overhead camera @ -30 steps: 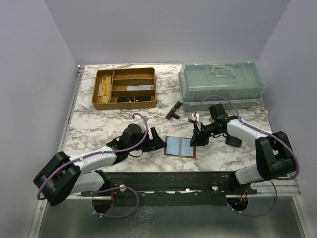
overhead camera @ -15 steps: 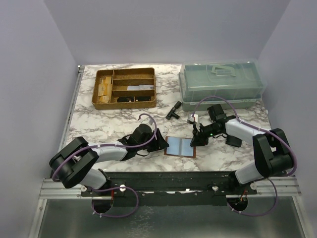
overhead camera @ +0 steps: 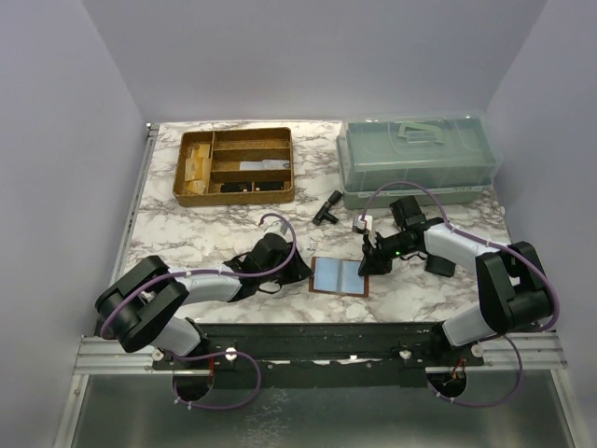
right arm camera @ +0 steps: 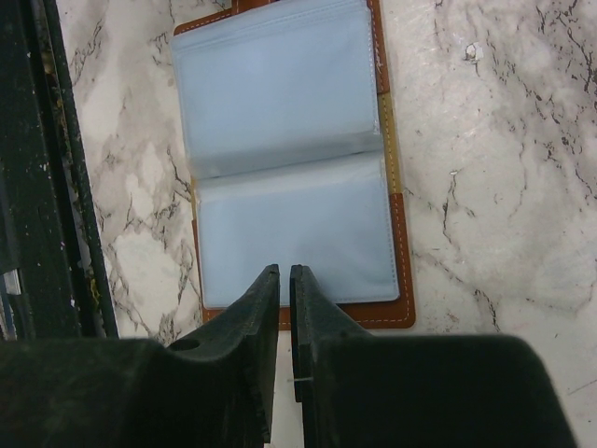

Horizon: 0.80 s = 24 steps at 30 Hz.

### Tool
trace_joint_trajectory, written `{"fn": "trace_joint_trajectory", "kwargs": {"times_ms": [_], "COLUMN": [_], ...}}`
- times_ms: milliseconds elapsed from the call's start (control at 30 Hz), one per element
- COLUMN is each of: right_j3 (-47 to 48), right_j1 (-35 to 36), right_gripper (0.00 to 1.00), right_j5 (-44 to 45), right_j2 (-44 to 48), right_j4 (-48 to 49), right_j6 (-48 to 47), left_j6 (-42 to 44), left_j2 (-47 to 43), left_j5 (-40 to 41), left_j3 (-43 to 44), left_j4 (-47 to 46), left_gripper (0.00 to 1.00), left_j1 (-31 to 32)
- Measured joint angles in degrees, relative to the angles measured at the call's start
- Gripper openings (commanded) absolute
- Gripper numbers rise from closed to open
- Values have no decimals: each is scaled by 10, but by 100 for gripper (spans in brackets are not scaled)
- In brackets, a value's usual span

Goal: Take the credit cards out of the card holder
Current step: Move the card holder to the corner of the board.

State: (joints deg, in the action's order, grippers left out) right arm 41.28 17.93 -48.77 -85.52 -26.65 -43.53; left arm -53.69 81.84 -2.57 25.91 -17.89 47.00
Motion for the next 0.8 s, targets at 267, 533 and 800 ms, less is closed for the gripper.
{"fn": "trace_joint_trajectory", "kwargs": {"times_ms": [267,533,800], "right_j3": [0,0,0], "right_j1": [0,0,0], "right_gripper": [15,15,19], "right_j5": [1,1,1], "right_j2": [0,0,0], "right_j4": [0,0,0], "right_j6": [0,0,5], "left_j6": [4,10,10], "left_j2": [17,19,0], "left_j5": [5,3,9], "left_j3": [9,9,2], "left_j4": [-3,-2,9], "left_gripper": [27,1,0], "left_j1": [0,0,-5]}}
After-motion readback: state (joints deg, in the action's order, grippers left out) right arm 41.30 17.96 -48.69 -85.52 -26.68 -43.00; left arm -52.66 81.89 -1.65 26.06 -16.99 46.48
